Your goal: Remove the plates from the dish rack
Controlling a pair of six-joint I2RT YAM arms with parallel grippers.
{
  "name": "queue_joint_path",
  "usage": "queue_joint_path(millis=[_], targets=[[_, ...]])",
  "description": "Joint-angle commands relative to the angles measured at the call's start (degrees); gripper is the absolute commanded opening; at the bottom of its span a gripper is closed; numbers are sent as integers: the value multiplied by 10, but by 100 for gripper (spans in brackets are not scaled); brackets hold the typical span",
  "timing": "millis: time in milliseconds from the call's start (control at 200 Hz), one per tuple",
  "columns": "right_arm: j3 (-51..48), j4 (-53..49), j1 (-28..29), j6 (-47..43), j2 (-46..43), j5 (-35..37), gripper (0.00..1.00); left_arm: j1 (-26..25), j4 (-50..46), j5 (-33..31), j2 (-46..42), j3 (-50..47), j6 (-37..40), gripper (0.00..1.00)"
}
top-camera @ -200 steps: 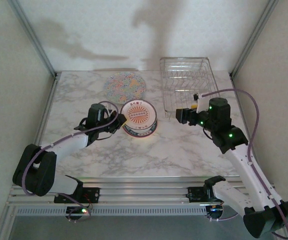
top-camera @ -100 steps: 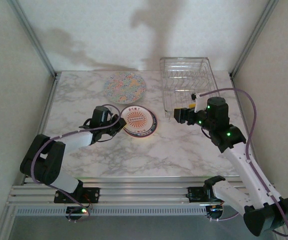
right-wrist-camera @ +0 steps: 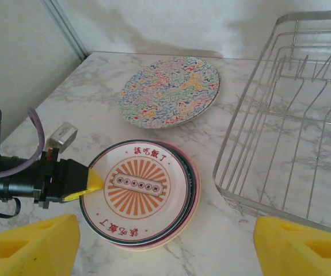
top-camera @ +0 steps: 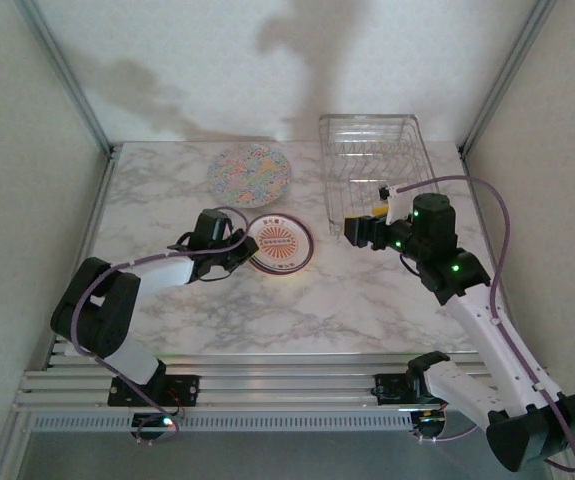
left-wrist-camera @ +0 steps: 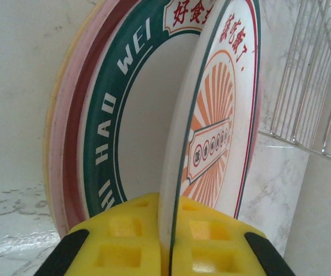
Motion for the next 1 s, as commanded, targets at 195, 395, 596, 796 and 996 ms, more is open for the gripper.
queue_joint_path(millis=[195,395,596,796,996], targets=[[8,15,6,-5,7,-9,79,-6,1,-10,9,16,9,0],[10,13,7,-3,7,-10,79,-7,-15,-10,17,22,10,0],[11,14,8,0,7,-9,79,-8,-31,-11,22,32,11,8],[12,13,9,2,9,-9,80,-10,-63,-16,27,54,19,18],[13,14,9,6,10,-7,80,-14,-107,-37,28,77,34,32]])
